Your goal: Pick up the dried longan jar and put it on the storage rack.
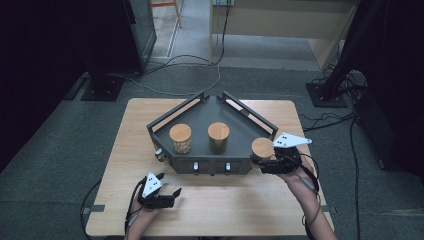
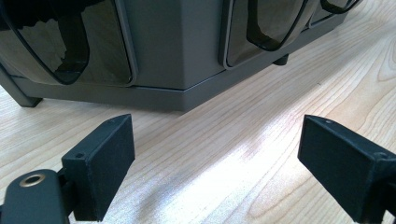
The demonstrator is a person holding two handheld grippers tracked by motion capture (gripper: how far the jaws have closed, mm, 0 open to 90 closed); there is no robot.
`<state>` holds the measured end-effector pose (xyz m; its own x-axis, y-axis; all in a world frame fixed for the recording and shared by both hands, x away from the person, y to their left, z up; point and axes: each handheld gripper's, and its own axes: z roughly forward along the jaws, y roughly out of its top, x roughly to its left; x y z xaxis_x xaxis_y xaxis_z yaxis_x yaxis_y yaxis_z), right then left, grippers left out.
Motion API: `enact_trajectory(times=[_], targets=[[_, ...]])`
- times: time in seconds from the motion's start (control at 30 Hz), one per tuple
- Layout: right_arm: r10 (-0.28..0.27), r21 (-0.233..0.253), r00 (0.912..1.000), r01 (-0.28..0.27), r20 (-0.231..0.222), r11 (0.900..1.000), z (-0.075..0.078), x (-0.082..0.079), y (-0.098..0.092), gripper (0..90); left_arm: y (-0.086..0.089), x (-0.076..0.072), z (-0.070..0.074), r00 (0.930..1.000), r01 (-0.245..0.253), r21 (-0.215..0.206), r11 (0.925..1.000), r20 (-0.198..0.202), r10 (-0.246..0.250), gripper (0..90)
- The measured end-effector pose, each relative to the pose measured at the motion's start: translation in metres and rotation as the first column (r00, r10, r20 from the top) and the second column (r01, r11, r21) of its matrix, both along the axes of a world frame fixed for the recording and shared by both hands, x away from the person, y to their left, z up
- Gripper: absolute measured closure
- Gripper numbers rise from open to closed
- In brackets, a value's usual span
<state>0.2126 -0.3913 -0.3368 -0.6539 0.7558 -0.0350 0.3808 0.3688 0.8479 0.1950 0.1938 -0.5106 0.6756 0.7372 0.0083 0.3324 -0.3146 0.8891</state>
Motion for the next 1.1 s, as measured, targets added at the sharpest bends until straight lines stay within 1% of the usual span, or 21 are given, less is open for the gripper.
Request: enact_trajectory(times=[0.23,0.4,0.67,0.73,0.83,0.9,1.1], targets=[[0.001,-0.004,1.0,-0.001,0.009,1.0,0.0,0.004,0.003,25.5,0.0,0.0,0.0,1.0,0.001,0.0,1.0,0.0,-0.001,10.8],[-0.009,-0.003,0.9999,0.009,0.009,1.0,0.002,0.007,0.005,25.5,0.0,0.0,0.0,1.0,0.002,0.002,1.0,0.001,-0.002,10.8],[-0.011,-0.008,0.9996,0.011,0.024,1.0,0.002,0.012,0.008,25.5,0.0,0.0,0.0,1.0,0.004,0.003,1.0,0.002,-0.004,10.8],[-0.014,-0.012,0.9995,0.014,0.029,1.0,0.002,0.013,0.009,25.5,0.0,0.0,0.0,1.0,0.004,0.002,1.0,0.002,-0.004,10.8],[-0.032,-0.022,0.999,0.032,0.031,0.999,0.002,0.013,0.014,25.5,0.0,0.0,0.0,1.0,0.003,0.003,1.0,-0.001,-0.003,10.8],[-0.029,-0.009,0.9992,0.029,0.028,1.0,0.001,0.015,0.013,25.5,0.0,0.0,0.0,1.0,0.004,0.004,1.0,0.001,-0.004,10.8],[-0.031,-0.005,0.9989,0.032,0.036,0.999,0.0,0.021,0.016,25.5,0.0,0.0,0.0,1.0,0.004,0.005,1.0,0.001,-0.004,10.8]])
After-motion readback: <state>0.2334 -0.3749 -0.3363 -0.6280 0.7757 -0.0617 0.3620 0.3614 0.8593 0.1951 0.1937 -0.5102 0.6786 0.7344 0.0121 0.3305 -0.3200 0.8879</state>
